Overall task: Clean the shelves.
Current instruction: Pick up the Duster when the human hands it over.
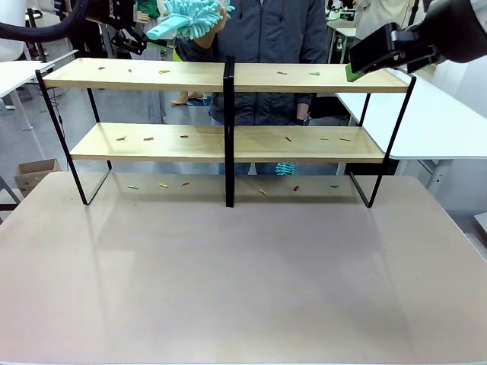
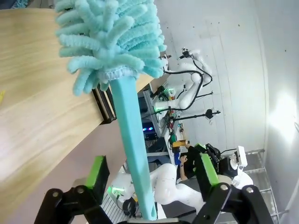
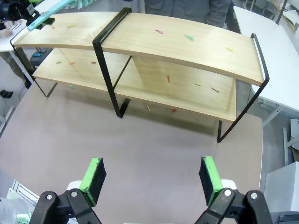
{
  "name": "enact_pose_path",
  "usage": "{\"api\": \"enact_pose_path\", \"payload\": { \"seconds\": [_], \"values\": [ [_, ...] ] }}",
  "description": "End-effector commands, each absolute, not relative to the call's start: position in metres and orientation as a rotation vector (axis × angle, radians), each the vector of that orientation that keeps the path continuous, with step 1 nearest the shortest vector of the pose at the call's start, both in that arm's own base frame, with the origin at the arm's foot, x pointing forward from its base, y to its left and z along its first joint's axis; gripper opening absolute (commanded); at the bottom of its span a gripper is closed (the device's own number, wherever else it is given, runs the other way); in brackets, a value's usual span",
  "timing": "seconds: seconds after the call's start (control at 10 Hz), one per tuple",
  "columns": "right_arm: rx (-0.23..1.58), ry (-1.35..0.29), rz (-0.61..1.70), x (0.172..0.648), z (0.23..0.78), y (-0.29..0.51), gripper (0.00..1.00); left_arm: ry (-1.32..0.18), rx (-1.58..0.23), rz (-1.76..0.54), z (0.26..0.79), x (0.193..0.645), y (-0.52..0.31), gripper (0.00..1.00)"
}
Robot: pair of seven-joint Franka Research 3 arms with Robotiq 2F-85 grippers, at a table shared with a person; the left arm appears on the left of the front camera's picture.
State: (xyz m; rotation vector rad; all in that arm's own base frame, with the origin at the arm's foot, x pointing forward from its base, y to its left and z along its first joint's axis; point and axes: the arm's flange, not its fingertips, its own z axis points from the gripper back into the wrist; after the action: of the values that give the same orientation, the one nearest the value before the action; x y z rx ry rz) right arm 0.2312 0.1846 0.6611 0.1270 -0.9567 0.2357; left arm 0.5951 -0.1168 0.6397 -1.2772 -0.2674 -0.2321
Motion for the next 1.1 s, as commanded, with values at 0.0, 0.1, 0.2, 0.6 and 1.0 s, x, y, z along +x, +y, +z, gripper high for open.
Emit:
{"api": "enact_pose_path", "payload": {
  "seconds": [0.0, 0.1, 0.2, 0.6, 1.0],
  "values": [
    [0.134, -0.956, 0.233, 0.231, 0.661, 0.184, 1.00, -0.239, -1.273, -0.229, 0.640, 0.595, -0.118, 0.42],
    [0.134, -0.956, 0.233, 0.231, 0.661, 0.184, 1.00, -0.248, -1.280, -0.228, 0.640, 0.595, -0.117, 0.29],
    [0.134, -0.956, 0.233, 0.231, 0.661, 0.184, 1.00, -0.272, -1.291, -0.230, 0.641, 0.593, -0.116, 0.00],
    [0.134, -0.956, 0.233, 0.231, 0.661, 0.184, 1.00, -0.311, -1.302, -0.211, 0.641, 0.592, -0.106, 0.00],
    [0.134, -0.956, 0.233, 0.231, 0.661, 0.184, 1.00, -0.297, -1.287, -0.228, 0.652, 0.575, -0.094, 0.00]
  ]
}}
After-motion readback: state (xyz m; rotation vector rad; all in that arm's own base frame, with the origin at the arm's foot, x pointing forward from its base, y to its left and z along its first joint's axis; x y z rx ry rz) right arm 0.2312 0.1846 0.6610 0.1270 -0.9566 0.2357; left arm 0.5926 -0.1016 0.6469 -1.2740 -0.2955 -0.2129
